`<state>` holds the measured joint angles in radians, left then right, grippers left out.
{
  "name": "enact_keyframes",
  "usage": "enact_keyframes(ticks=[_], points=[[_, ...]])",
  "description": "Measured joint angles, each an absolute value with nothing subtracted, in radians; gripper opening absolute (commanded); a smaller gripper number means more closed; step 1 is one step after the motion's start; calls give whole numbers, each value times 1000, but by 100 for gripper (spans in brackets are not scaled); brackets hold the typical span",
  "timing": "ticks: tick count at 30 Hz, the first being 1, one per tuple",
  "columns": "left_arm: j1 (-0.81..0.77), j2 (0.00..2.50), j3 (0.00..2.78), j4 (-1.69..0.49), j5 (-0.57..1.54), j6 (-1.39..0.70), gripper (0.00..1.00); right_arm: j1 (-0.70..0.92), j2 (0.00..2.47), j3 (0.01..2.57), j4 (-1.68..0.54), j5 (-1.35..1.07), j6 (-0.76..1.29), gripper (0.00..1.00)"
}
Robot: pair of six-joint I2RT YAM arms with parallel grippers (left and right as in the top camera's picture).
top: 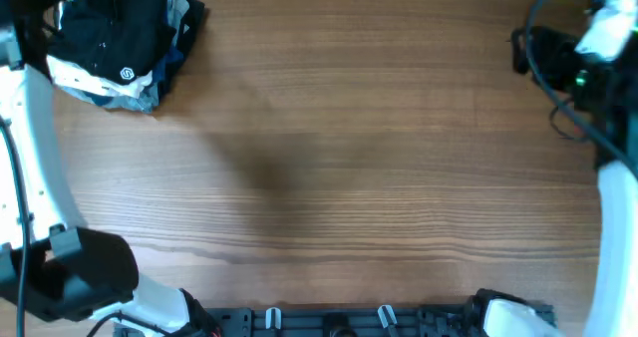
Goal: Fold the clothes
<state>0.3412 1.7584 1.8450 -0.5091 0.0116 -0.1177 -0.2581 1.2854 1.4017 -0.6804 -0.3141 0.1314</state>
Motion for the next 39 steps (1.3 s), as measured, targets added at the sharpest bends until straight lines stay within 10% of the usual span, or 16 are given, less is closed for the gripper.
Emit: enact_keyframes(ticks=[27,39], points=[[341,1785,1845,-561,12,-118,100,-258,951,1455,-971,-322,39,100],[341,1785,1845,-562,12,-118,100,-86,580,815,-295,-313,28,100]])
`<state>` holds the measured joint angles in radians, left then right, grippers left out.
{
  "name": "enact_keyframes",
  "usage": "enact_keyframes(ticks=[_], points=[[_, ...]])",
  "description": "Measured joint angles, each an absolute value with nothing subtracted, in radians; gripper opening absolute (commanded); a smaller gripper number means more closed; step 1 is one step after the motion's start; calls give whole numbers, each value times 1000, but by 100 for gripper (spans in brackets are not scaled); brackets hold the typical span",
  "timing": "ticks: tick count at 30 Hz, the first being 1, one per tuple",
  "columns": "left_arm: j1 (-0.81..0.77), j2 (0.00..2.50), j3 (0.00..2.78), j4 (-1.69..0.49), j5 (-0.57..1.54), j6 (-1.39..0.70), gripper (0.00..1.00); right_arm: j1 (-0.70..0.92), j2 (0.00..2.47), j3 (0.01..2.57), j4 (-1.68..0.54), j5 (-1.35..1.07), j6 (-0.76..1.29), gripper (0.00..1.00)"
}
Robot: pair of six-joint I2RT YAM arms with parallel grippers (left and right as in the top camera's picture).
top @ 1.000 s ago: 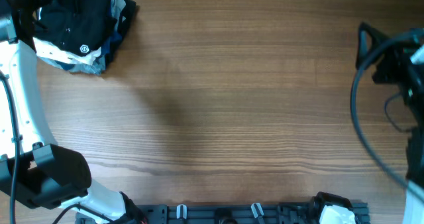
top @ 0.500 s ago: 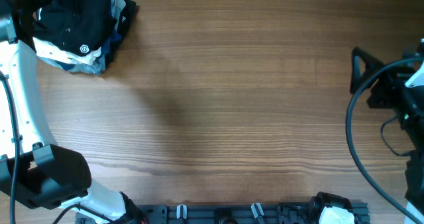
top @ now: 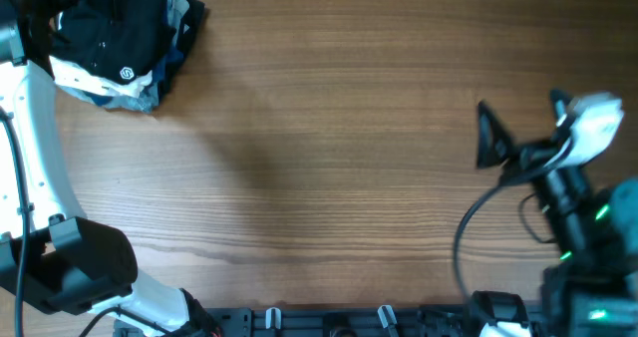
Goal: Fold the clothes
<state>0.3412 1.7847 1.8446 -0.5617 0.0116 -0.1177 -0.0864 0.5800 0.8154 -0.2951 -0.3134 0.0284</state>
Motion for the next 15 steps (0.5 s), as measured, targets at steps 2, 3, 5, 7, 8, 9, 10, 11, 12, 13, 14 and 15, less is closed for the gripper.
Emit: enact_keyframes(ticks=[2,3,5,7,8,9,10,11,12,13,14,15], points=[[341,1785,1845,-562,12,-118,100,-69,488,664,-192,-313,28,100],[341,1785,1845,-561,12,-118,100,-62,448,599,-161,-312,29,100],[341,1785,1845,-561,12,-118,100,-45,362,458,-101,-293,41,100],[341,1785,1845,-562,12,-118,100,-25,277,341,-95,-259,68,100],[341,1785,1845,-561,12,-118,100,-17,246,305,-96,-247,79,100],[341,1785,1845,-561,12,-118,100,-8,210,262,-96,-228,88,100],[341,1785,1845,-561,12,-118,100,1,177,226,-94,-213,94,100],[341,1785,1845,-562,12,-118,100,5,157,207,-94,-203,98,100],[341,1785,1845,-562,12,-118,100,8,136,187,-91,-193,102,100],[341,1785,1845,-561,12,-118,100,11,112,166,-88,-182,105,100],[341,1785,1845,-561,12,-118,100,11,92,147,-87,-174,109,99],[341,1785,1845,-561,12,-118,100,11,82,135,-86,-171,110,99]])
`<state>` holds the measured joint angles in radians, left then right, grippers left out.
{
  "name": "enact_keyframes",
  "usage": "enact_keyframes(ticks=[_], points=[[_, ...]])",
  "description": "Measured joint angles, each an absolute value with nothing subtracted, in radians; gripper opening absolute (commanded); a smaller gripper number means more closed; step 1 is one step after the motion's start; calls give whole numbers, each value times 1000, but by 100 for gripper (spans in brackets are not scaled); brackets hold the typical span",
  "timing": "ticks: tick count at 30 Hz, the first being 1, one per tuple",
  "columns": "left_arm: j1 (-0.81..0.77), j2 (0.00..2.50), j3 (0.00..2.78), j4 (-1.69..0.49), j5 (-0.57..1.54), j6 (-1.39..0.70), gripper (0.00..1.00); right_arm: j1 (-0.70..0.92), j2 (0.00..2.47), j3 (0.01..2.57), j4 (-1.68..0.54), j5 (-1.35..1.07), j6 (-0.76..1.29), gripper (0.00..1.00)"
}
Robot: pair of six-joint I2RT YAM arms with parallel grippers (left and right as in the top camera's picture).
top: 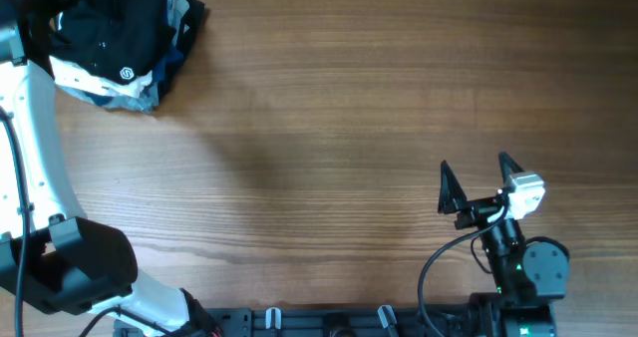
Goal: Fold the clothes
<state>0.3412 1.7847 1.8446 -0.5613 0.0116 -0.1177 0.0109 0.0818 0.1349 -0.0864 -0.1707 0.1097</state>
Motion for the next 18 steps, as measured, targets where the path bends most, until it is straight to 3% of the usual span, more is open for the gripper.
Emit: enact_keyframes(ticks=[18], points=[[341,1785,1845,-562,12,-118,100,11,20,9,8,-147,116,100]])
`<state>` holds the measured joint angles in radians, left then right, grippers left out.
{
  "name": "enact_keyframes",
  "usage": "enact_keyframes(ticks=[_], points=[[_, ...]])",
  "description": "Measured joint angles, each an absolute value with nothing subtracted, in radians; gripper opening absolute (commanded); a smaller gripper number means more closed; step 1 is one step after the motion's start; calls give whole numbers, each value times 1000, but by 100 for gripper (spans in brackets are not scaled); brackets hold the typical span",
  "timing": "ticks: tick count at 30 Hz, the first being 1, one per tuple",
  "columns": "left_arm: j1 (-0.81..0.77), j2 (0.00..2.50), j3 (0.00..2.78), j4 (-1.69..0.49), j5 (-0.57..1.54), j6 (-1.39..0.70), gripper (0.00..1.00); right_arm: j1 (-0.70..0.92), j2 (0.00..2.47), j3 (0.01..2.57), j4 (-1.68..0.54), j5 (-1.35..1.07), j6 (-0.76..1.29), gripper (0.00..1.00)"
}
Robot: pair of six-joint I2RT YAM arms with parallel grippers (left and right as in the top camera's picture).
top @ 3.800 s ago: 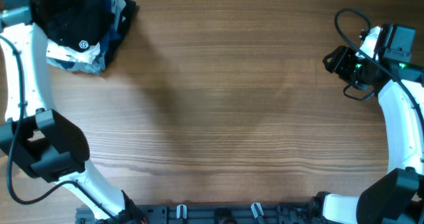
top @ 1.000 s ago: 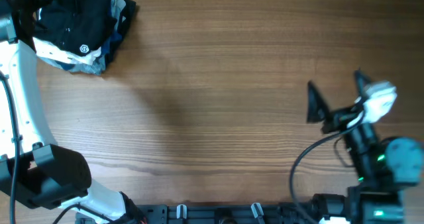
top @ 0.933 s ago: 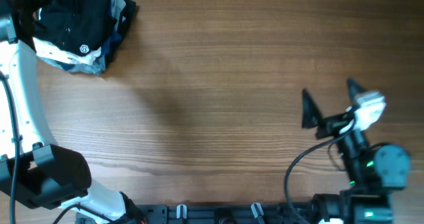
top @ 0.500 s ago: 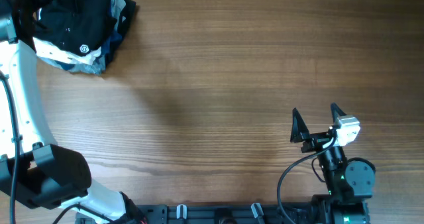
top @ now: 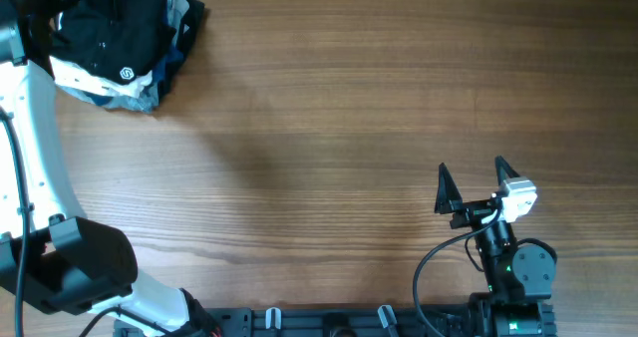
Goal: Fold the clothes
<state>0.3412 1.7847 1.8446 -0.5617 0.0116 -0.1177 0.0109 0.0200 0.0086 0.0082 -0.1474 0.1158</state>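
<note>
A pile of clothes (top: 118,40), mostly black with white and blue layers, lies bunched at the table's far left corner. My left arm (top: 28,128) reaches up along the left edge to that pile. Its gripper (top: 40,6) is dark against the black cloth, so its jaws cannot be made out. My right gripper (top: 473,181) sits low near the front right of the table, far from the clothes. It is open, its two black fingers (top: 444,189) spread wide with nothing between them.
The wooden table (top: 329,108) stretches between the pile and the right arm. The right arm's base and cable (top: 508,267) stand at the front edge. A black rail with metal hooks (top: 329,319) runs along the front.
My right gripper has shifted only slightly, a little nearer the front edge, and stays open. The left arm and the clothes pile have not moved.
My right gripper was at the far right corner of the table. Then it stood midway down the right side, open. After that it was drawn back near the front edge, where it remains. The left arm stayed at the clothes pile throughout.
</note>
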Motion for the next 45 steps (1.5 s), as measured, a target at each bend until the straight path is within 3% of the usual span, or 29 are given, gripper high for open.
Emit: enact_keyframes(ticks=[28,41,45], points=[[325,1774,1845,-575,7,-118,100,11,20,9,8,-147,116,100],[36,1445,1837,-736,-44,-117,100,11,19,9,8,-147,116,100],[6,1313,1697,-651,-54,-118,100,11,19,9,8,-147,116,100]])
